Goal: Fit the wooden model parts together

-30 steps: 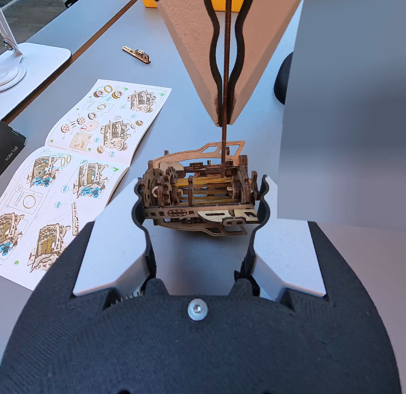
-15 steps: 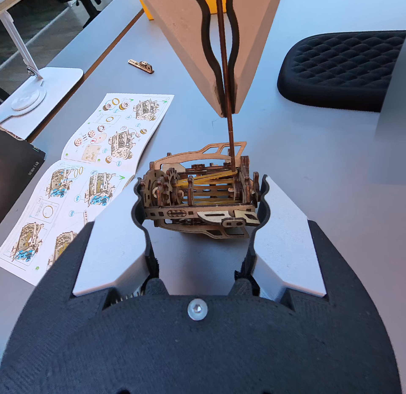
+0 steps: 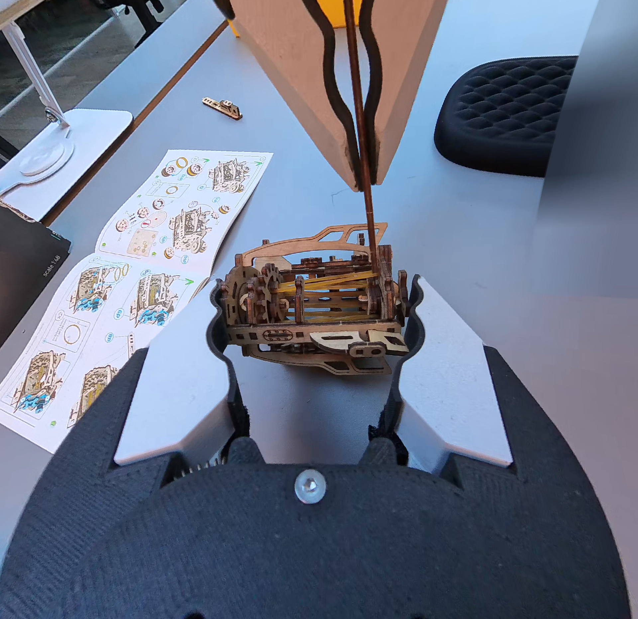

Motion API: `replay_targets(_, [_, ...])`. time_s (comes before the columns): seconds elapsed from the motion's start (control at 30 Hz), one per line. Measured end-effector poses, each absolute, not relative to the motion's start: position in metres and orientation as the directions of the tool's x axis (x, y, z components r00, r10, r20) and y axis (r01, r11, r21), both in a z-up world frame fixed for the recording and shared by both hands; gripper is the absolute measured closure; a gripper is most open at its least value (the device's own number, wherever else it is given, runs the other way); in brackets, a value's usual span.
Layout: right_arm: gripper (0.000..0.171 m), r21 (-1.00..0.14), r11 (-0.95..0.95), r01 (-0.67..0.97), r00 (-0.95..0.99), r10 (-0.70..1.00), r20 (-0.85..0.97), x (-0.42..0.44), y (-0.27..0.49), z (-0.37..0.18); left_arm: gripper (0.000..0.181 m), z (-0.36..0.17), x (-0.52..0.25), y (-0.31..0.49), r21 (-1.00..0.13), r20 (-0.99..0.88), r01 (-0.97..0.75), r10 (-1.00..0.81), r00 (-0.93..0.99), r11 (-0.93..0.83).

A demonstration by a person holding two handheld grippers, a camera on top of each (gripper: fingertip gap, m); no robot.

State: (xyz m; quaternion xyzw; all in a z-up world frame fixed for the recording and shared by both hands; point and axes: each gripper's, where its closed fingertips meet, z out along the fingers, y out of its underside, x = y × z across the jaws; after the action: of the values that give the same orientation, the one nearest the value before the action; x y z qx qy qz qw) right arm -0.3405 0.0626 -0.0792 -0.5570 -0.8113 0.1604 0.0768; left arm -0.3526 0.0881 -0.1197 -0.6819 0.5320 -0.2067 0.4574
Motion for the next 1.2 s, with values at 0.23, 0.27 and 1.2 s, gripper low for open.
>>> replay_targets(0.23, [0.170,-0.356,0.317,0.879,-0.372,0.923,-0.098,-0.341,0.065,-0.080,0.077,-0.119,-0.353,0.089,-0.853,-0.206,-0.522,-0.908,0.365,-0.017])
replay_targets(0.27, [0.170,-0.356,0.324,0.876,-0.380,0.920,-0.098,-0.341,0.065,-0.080,0.077,-0.119,-0.352,0.089,-0.853,-0.209,-0.522,-0.906,0.368,-0.015])
replay_targets(1.2, [0.170,-0.347,0.330,0.878,-0.369,0.928,-0.052,-0.327,0.059,-0.086,0.075,-0.117,-0.338,0.081,-0.868,-0.230,-0.496,-0.906,0.356,0.026])
